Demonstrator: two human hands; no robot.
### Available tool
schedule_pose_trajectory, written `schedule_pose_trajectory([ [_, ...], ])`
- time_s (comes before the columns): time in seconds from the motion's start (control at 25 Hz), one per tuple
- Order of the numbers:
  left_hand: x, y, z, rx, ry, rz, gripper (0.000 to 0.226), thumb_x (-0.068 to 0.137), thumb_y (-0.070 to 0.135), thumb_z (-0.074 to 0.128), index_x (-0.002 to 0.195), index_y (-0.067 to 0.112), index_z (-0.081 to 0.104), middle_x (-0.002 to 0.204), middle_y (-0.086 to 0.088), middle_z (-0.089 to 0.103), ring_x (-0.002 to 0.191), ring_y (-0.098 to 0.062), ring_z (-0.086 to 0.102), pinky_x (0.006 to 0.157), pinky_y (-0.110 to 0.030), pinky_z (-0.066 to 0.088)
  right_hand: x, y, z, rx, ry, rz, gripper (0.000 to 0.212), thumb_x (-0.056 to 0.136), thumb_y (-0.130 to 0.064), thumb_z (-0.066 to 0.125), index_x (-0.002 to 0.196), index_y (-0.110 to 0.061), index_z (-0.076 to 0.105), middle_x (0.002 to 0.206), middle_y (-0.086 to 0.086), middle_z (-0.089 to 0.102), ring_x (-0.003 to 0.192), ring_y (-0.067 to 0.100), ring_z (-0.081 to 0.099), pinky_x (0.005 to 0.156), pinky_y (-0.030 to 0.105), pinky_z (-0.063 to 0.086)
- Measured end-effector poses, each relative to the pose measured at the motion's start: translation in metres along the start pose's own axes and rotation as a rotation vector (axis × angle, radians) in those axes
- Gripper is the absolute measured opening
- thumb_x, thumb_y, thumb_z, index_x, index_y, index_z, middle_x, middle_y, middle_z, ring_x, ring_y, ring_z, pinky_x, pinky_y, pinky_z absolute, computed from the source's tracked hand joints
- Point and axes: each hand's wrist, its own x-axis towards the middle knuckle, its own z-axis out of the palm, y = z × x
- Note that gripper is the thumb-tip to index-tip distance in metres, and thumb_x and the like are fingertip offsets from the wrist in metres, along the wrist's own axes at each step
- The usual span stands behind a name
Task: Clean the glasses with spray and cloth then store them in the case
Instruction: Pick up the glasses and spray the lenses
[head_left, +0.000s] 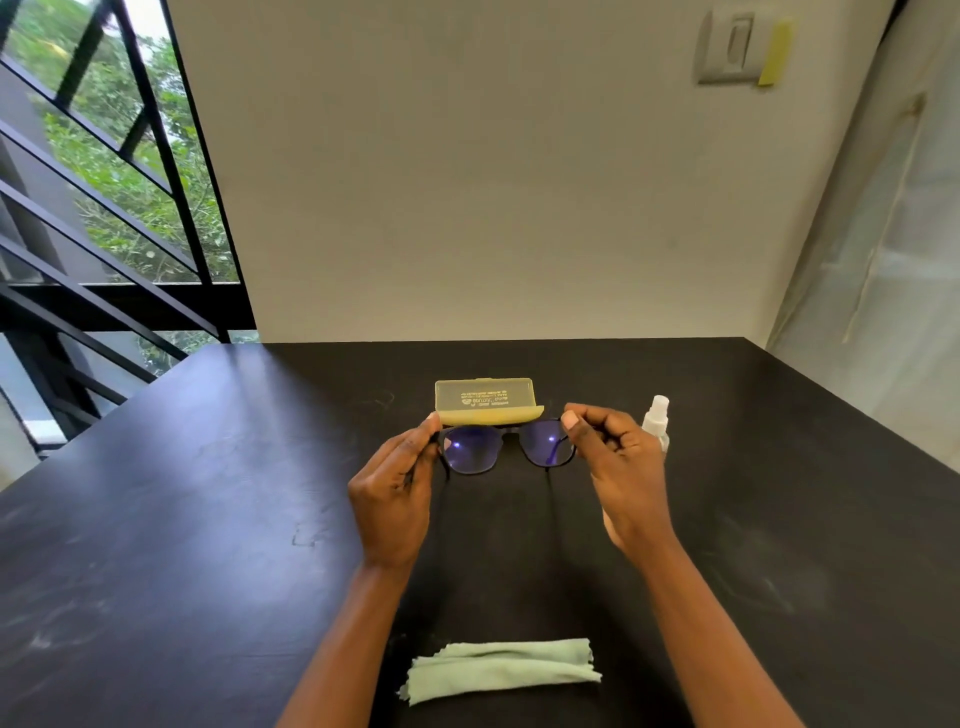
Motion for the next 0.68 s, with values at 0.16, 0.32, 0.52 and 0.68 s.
schedule_pose_trajectory([
  [0.16, 0.0, 0.002, -0.002, 0.007, 0.01, 0.022, 0.034, 0.078, 0.001, 0.063, 0.111, 0.006, 0.058, 0.1, -0.003, 0.066, 0.094, -0.006, 0.062, 0.085, -0.013, 0.05, -0.001, -0.001, -0.002, -0.011, -0.029, -0.004, 0.017, 0.084, -0.01, 0.064, 0.095, -0.023, 0.066, 0.105, 0.01, 0.064, 0.079, -0.003, 0.063, 0.067, 0.01, 0.049],
  [0.32, 0.001, 0.004, 0.0, -0.006, 0.017, -0.097, 0.036, 0.078, -0.001, 0.067, 0.111, 0.014, 0.06, 0.099, -0.009, 0.065, 0.092, 0.005, 0.059, 0.08, -0.009, 0.049, 0.0, -0.002, -0.002, 0.015, -0.016, -0.004, 0.017, 0.084, -0.008, 0.063, 0.092, -0.023, 0.066, 0.098, 0.007, 0.066, 0.078, -0.002, 0.063, 0.067, 0.011, 0.049],
  [0.52, 0.007, 0.023, 0.001, -0.478, -0.013, -0.625, 0.032, 0.084, -0.001, 0.058, 0.112, 0.013, 0.063, 0.085, -0.006, 0.069, 0.073, -0.006, 0.065, 0.066, -0.016, 0.055, 0.0, -0.001, 0.0, 0.032, -0.008, -0.001, 0.015, 0.085, -0.007, 0.063, 0.093, -0.019, 0.066, 0.088, 0.0, 0.067, 0.077, 0.002, 0.062, 0.067, 0.012, 0.049],
  [0.68, 0.012, 0.035, -0.004, -0.875, -0.038, -0.884, 0.024, 0.087, -0.001, 0.05, 0.103, 0.01, 0.065, 0.072, -0.007, 0.073, 0.065, -0.018, 0.07, 0.064, -0.026, 0.059, 0.002, -0.001, 0.0, 0.039, 0.003, 0.001, 0.015, 0.084, -0.008, 0.063, 0.092, -0.02, 0.066, 0.09, 0.002, 0.067, 0.078, 0.003, 0.062, 0.067, 0.012, 0.049],
])
